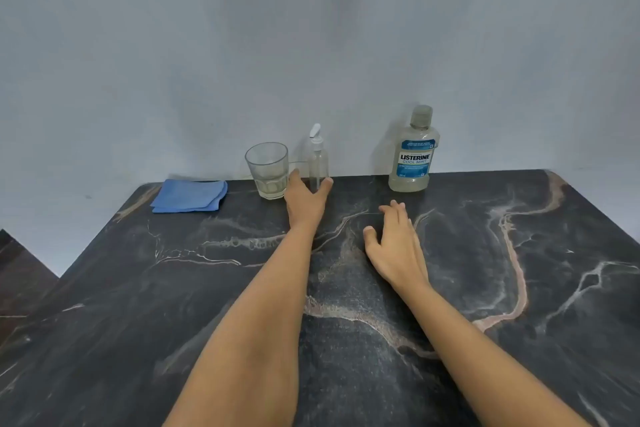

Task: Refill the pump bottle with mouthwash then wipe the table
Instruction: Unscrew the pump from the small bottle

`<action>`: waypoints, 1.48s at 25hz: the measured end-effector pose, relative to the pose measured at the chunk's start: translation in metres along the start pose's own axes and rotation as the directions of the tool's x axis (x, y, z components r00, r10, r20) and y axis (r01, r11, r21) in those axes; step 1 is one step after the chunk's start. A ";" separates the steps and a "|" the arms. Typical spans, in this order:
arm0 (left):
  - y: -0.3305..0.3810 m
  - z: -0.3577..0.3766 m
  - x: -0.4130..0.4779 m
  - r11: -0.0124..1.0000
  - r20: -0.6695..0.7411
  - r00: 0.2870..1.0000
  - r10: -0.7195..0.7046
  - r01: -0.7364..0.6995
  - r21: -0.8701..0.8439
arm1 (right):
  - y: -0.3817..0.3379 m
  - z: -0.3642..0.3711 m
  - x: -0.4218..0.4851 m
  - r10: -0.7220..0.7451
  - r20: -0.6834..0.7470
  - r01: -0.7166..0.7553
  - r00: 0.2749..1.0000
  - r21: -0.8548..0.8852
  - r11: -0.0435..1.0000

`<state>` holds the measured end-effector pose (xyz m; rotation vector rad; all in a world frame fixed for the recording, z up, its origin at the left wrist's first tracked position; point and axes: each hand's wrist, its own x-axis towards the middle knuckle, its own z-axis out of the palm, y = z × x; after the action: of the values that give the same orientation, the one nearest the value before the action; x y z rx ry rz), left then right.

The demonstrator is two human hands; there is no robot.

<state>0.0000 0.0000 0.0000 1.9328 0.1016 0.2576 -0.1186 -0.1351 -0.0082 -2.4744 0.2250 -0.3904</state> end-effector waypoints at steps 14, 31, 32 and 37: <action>0.015 -0.050 -0.068 0.996 -0.025 1.000 0.011 -0.013 -0.086 | -0.004 -0.012 -0.013 0.039 -0.020 -0.033 0.999 0.248 0.968; 0.011 -0.143 -0.253 0.989 0.114 0.989 0.095 -0.107 0.106 | -0.016 -0.036 -0.151 -0.114 0.115 0.109 0.987 0.053 0.993; 0.008 -0.144 -0.255 0.987 0.115 0.989 0.095 -0.108 0.119 | -0.016 -0.037 -0.153 -0.120 0.122 0.117 0.985 0.033 0.993; 0.000 -0.144 -0.261 0.987 0.098 0.993 0.067 -0.080 0.138 | -0.015 -0.036 -0.155 -0.122 0.090 0.118 0.988 0.043 0.992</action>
<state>-0.2866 0.0809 0.0160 2.0898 -0.0142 0.2133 -0.2750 -0.1037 -0.0063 -2.4694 0.0299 -0.3256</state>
